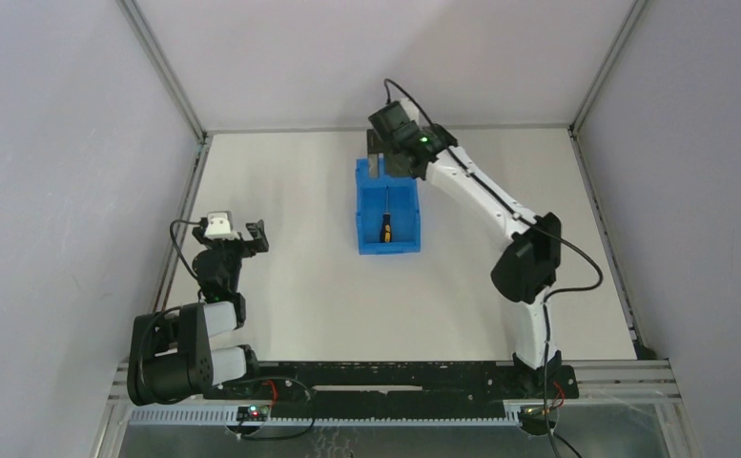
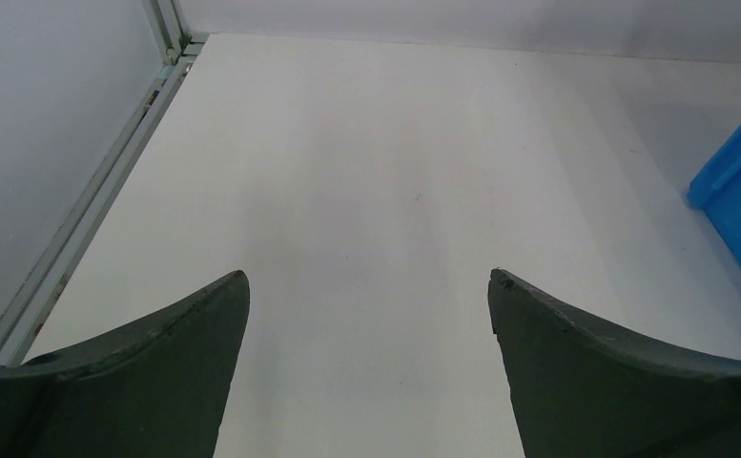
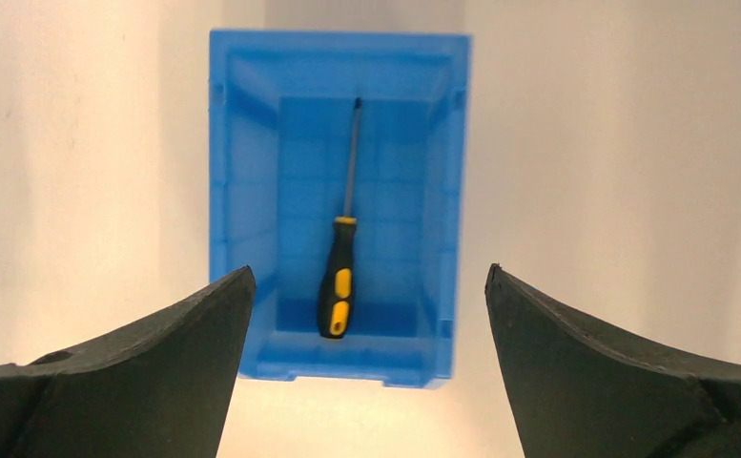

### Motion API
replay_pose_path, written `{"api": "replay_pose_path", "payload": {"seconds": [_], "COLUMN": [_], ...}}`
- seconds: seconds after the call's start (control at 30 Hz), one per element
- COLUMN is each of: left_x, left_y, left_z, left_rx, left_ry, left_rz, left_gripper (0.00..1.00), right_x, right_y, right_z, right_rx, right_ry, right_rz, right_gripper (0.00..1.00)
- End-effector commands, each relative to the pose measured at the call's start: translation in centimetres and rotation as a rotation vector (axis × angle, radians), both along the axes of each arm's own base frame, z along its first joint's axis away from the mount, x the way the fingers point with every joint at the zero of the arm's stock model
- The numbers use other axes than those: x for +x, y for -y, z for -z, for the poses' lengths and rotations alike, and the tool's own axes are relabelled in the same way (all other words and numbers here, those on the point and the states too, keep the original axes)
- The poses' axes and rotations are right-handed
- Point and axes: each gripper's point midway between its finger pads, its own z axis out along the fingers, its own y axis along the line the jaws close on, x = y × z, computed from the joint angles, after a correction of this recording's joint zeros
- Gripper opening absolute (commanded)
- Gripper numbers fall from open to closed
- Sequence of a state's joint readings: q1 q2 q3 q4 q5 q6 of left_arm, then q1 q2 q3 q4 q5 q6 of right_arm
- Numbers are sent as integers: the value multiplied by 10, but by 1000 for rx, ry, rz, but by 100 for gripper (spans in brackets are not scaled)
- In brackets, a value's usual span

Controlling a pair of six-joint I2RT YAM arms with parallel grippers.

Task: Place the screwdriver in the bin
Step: Reset both arms

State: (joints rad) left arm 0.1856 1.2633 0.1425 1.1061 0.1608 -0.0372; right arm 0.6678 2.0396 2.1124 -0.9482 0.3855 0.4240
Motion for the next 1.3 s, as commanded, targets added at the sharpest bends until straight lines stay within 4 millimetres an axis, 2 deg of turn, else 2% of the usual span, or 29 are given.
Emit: {"api": "replay_pose_path", "payload": {"seconds": [0.0, 0.13, 0.17, 0.33, 0.57, 0.73, 0.77, 0.8, 1.0, 1.27], "left_x": [-1, 0, -1, -1, 0, -1, -1, -1, -1, -1], "left_y": [2, 2, 2, 2, 2, 2, 2, 1, 2, 2], "left_z": [-16, -17, -16, -17, -17, -17, -16, -17, -17, -16], "left_rx": [5, 6, 5, 6, 6, 5, 5, 5, 6, 5], "left_ry": [78, 79, 78, 78, 79, 79, 78, 79, 79, 77], "left_rz": [3, 4, 4, 4, 4, 4, 4, 2, 4, 4], "left_gripper": [100, 100, 100, 100, 100, 100, 100, 100, 100, 100], "right_x": [6, 3, 3, -4, -15, -24, -24, -29, -46, -55], "right_y": [48, 90, 105, 155, 203, 221, 224, 224, 237, 253], "right_z": [-57, -69, -63, -54, -28, -2, -3, 10, 45, 75], "right_rx": [-36, -36, -46, -56, -74, -83, -74, -76, -69, -32], "right_ry": [153, 208, 203, 248, 299, 346, 384, 375, 473, 538], "right_rz": [11, 41, 56, 97, 115, 91, 88, 76, 58, 84], "right_gripper": [100, 100, 100, 100, 100, 100, 100, 99, 99, 100]}}
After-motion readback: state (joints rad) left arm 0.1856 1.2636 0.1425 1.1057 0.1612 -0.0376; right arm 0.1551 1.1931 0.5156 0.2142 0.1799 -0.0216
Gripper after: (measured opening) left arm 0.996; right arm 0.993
